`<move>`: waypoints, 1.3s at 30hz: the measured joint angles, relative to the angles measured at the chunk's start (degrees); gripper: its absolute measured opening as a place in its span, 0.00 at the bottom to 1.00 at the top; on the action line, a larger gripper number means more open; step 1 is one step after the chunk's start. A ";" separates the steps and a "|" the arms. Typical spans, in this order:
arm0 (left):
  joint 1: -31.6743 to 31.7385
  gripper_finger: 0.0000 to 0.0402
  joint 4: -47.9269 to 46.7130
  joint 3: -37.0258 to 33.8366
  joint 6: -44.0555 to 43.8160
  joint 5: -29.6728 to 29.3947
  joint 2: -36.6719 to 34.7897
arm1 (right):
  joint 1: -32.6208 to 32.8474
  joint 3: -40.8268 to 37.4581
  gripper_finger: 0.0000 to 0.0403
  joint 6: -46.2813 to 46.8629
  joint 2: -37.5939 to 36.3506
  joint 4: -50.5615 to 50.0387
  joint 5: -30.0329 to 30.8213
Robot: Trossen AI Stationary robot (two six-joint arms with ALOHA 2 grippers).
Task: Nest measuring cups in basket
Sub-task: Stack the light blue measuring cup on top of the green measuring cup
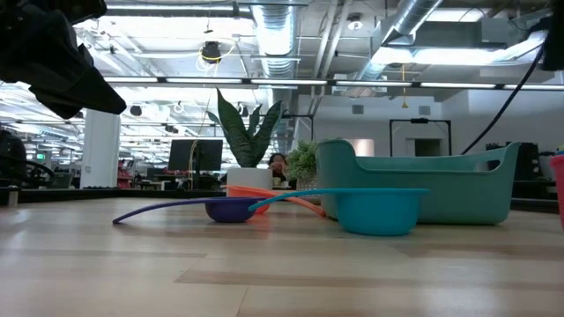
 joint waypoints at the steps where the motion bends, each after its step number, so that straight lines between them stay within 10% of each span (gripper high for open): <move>1: -0.01 0.00 -0.12 0.00 0.00 -0.01 0.00 | -0.62 0.00 0.23 -3.72 0.08 2.51 0.24; 13: 0.01 0.00 -2.85 0.00 -1.09 0.04 0.00 | -11.72 -0.04 0.23 -39.85 3.74 14.98 -6.19; 27: 0.00 0.00 -3.00 0.00 -1.43 -0.14 -0.02 | -17.14 -0.09 0.23 -42.39 11.28 12.84 -5.72; 39: -0.02 0.00 -3.26 0.00 -1.78 -0.15 -0.02 | -16.87 4.30 0.23 -42.41 10.62 28.58 -17.47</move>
